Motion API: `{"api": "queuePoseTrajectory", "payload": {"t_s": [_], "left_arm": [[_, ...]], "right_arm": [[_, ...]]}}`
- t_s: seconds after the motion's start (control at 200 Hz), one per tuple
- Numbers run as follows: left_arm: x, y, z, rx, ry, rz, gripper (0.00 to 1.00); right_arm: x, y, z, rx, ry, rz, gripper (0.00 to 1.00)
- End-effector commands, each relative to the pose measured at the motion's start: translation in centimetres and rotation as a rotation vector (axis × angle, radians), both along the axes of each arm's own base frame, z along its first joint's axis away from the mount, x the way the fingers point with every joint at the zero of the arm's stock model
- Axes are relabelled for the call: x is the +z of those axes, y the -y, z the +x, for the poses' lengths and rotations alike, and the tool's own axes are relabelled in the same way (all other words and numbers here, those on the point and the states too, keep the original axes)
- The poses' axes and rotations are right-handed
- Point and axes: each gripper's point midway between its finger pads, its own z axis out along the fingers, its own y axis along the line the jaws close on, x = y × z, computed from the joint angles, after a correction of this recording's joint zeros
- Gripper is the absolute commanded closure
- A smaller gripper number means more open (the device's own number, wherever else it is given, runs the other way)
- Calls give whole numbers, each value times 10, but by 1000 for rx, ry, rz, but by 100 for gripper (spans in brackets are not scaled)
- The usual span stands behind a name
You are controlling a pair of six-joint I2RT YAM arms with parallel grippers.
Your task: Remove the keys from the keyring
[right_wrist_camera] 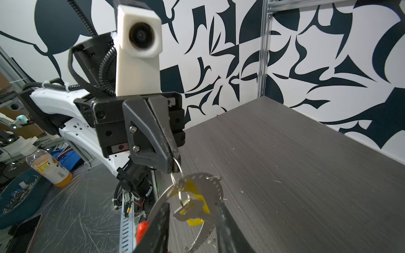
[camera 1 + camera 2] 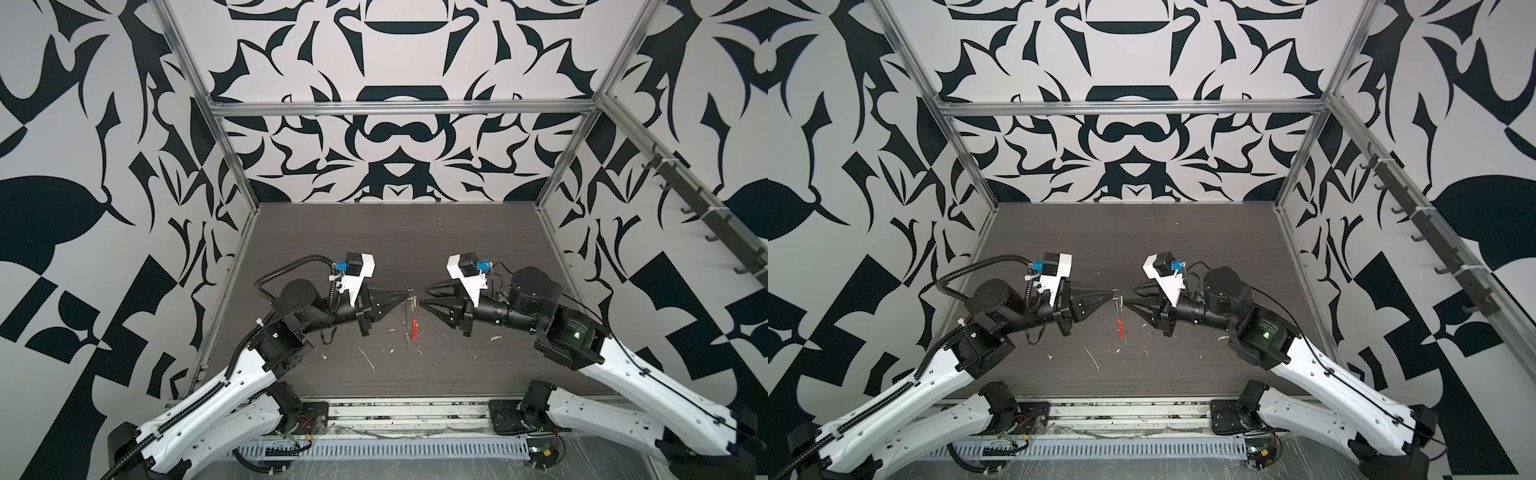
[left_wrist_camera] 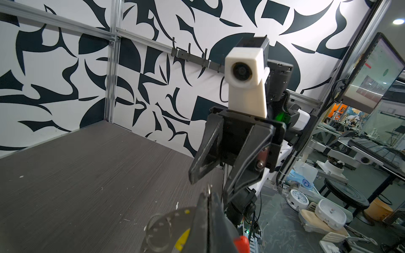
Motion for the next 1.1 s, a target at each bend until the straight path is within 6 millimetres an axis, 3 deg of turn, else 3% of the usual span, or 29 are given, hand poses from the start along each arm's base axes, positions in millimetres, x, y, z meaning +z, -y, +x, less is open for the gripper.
{"api": "queuePoseTrajectory", "payload": {"t_s": [0.0, 0.37, 0.665, 0.845, 1.095], "left_arm": [[16, -2, -6, -22, 36, -63, 100], [18, -1, -1, -13, 29, -103, 100], [23, 0, 0, -15, 32, -127, 100], [21, -2, -4, -21, 44, -107, 100], [13, -6, -10, -21, 59, -64, 100]], "right_arm": [[23, -4, -4, 25, 47, 81, 65], [17, -18, -10, 65, 52, 78, 100], [1, -34, -19, 89, 49, 23, 100], [1, -25, -19, 55, 55, 9, 100], [19, -1, -29, 31, 82, 47, 73]]}}
